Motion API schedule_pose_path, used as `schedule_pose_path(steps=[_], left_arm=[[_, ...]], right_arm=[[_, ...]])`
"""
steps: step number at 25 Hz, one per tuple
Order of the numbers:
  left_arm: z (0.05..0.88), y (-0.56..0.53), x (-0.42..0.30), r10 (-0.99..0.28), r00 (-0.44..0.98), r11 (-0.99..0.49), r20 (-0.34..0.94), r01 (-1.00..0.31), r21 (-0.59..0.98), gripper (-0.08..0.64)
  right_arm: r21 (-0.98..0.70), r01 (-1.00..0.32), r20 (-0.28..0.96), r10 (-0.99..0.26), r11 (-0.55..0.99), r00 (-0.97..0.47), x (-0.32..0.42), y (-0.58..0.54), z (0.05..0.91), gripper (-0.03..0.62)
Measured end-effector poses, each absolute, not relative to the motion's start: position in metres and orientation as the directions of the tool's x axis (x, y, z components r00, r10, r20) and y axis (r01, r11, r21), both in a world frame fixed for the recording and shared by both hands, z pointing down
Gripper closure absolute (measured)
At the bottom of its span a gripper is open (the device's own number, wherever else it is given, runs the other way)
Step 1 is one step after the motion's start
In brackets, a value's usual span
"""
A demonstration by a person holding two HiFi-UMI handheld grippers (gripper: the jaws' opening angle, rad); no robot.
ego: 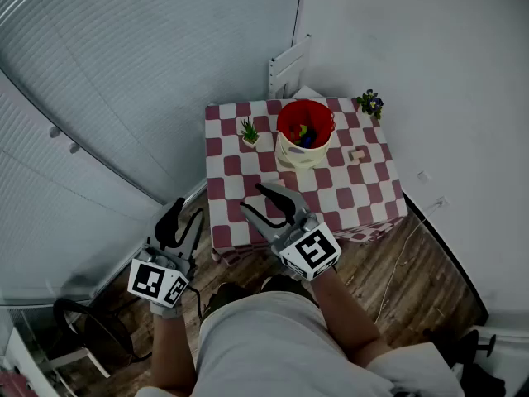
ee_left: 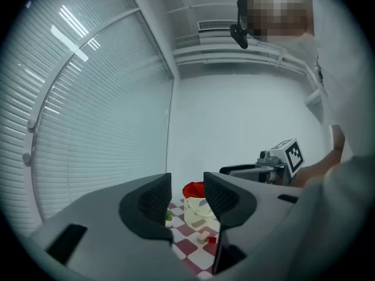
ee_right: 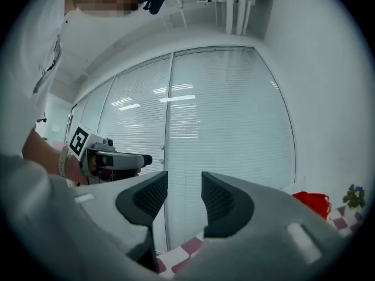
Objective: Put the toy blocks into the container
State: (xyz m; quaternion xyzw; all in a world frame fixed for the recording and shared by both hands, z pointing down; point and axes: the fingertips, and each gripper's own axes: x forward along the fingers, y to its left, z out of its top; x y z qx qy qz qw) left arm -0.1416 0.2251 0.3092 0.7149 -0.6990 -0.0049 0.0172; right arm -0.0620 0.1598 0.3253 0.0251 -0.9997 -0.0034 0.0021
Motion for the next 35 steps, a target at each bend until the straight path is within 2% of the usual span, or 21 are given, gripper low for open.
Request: schedule_pose_path(steps=[8, 16, 27, 35], left_arm=[[0.321, 0.21, -0.122, -0.999, -0.011, 0.013, 0.035, -0.998, 0.068, 0.391], [0.348, 0.191, -0.126, -0.993, 0.01, -0.003, 0.114, -0.998, 0.061, 0.39], [0.37, 0.136, -0.209, -0.993, 0.041, -0.026, 0.107, -0.99, 0.136, 0.39], [0.386, 0.104, -0.27, -0.984, 0.126, -0.105, 0.124, -0.98, 0.167, 0.39]], right_arm=[[-0.106, -0.103, 0.013, -0.102, 0.989, -0.995, -0.028, 0.126, 0.345, 0.408], [-0.118, -0.131, 0.071, -0.123, 0.984, -0.99, -0.034, 0.104, 0.367, 0.408], [-0.092, -0.171, 0.149, -0.157, 0.981, -0.976, -0.116, 0.051, 0.384, 0.408], [-0.084, -0.234, 0.198, -0.214, 0.969, -0.957, -0.18, 0.024, 0.396, 0.408]])
